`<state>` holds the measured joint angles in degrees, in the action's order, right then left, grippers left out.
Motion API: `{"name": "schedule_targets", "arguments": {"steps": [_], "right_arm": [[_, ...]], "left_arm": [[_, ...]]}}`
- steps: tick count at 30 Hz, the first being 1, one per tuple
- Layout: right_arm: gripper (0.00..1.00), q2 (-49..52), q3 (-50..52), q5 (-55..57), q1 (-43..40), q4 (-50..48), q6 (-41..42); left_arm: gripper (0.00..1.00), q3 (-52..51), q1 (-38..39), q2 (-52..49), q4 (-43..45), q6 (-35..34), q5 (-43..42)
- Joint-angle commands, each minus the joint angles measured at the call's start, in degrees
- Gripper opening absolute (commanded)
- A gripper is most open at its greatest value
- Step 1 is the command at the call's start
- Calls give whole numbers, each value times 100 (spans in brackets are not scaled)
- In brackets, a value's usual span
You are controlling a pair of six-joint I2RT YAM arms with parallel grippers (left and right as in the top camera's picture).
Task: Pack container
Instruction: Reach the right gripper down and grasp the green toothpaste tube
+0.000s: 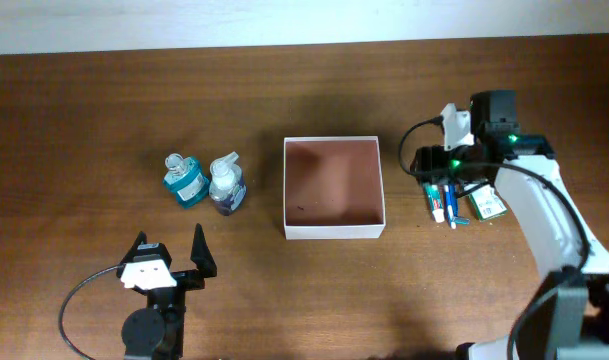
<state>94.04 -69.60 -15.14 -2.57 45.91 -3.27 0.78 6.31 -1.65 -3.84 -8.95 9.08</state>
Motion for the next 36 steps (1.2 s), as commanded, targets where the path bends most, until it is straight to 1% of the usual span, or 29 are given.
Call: {"name": "schedule_targets", "arguments": {"steps": [1,3,5,6,13,24,26,27,32,36], "right_arm": [[69,295,-120,-31,31,50,-37],[65,459,-120,179,31,66,-35],[59,608,-120,236,31,66,-37],[57,680,-120,234,31,63,-37],[57,1067,-111,966,31,11,-35],[57,1425,-105,964,33,-245,-39],[56,1506,-107,966,31,-267,-52],[53,1572,-105,964,35,-280,-59],[48,1709,-105,964,94,-328,-61],[47,1759,-90,988,151,-343,-83]], "left_arm": [[99,-24,-7,-13,11,92,66],[99,-24,-7,-13,11,92,63],[99,-24,-7,-11,11,92,66],[99,-24,-7,-13,11,92,66],[100,-24,-7,-11,11,92,66],[99,-24,-7,-13,11,92,66],[99,-24,-7,-11,11,92,66],[99,-24,-7,-13,11,92,66],[100,-24,-7,-11,11,92,66],[99,-24,-7,-13,11,92,66]]}}
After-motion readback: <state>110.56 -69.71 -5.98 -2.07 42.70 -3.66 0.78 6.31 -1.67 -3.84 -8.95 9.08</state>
